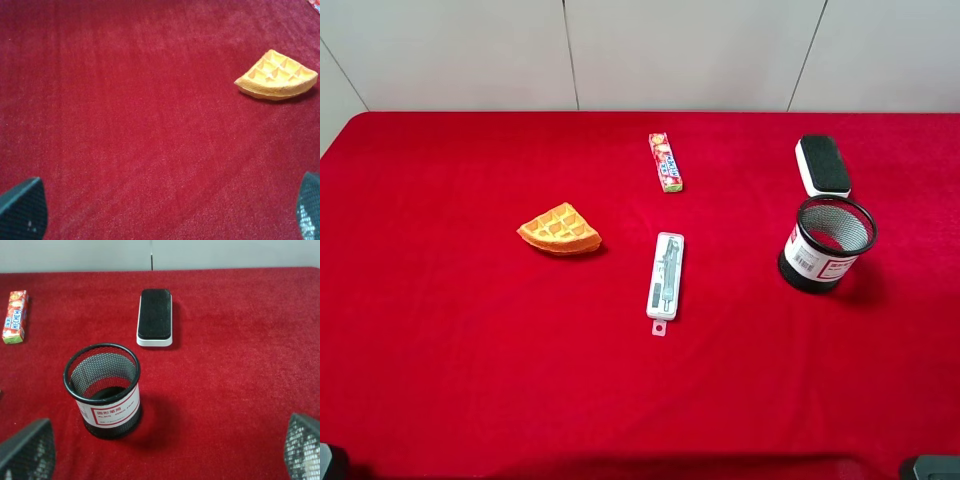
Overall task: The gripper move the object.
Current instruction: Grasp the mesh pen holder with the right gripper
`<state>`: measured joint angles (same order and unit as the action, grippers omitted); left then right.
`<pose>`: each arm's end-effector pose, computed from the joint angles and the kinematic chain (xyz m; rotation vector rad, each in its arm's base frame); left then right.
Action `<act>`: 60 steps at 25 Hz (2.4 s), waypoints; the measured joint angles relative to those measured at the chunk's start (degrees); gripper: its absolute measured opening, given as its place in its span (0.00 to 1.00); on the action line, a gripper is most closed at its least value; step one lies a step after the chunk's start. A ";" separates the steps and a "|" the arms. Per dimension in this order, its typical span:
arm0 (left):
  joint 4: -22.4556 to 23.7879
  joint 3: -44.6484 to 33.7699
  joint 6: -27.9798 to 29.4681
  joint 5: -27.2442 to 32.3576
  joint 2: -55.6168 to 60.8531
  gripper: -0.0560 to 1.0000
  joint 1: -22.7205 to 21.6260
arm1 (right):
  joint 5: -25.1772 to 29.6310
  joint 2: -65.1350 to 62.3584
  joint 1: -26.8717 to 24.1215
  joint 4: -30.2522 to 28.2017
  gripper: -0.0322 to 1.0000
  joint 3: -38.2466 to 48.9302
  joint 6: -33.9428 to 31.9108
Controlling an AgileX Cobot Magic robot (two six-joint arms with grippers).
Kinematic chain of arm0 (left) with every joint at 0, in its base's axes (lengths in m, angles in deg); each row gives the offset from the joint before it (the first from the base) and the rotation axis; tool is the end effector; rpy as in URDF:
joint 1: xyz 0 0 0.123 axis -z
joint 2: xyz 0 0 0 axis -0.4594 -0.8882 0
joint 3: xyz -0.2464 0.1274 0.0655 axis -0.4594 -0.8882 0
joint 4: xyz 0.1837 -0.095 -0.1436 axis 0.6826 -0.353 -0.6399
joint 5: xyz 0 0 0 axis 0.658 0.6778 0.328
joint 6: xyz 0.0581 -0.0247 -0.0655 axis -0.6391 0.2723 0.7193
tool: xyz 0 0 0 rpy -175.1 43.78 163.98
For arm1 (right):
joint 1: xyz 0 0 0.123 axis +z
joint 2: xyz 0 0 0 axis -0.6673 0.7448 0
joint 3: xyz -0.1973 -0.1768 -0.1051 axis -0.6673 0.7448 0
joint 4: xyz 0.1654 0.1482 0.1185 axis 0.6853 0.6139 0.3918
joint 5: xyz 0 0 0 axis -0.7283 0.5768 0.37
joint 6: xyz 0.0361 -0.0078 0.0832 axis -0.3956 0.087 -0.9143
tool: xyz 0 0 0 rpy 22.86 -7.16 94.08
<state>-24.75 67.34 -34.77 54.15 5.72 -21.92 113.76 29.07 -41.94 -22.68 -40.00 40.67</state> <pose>-0.0044 0.0011 0.2740 0.1239 2.0529 -0.0317 -0.0046 0.0014 0.2798 0.0232 2.0058 0.0346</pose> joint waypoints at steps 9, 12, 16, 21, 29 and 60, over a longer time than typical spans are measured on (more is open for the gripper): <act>0.00 0.00 0.00 0.00 0.00 0.99 0.00 | 0.00 0.00 0.00 0.00 0.70 0.00 0.00; 0.00 0.00 0.00 0.00 0.00 0.99 0.00 | 0.00 0.00 0.00 0.00 0.70 0.00 0.00; 0.00 0.00 0.00 0.00 0.00 0.99 0.00 | 0.00 0.00 0.00 0.05 0.70 0.00 0.00; 0.00 0.00 0.00 0.00 0.00 0.99 0.00 | 0.05 5.50 0.00 0.69 0.70 -1.24 0.00; 0.00 0.00 0.00 0.00 0.00 0.99 0.00 | 0.05 23.36 0.00 0.87 0.70 -9.40 0.39; 0.00 0.00 0.00 0.00 0.00 0.99 0.00 | 5.83 71.42 0.00 9.30 0.70 -27.14 4.35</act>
<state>-24.75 67.34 -34.77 54.15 5.72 -21.92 119.59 100.49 -41.94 -13.38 -67.14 45.03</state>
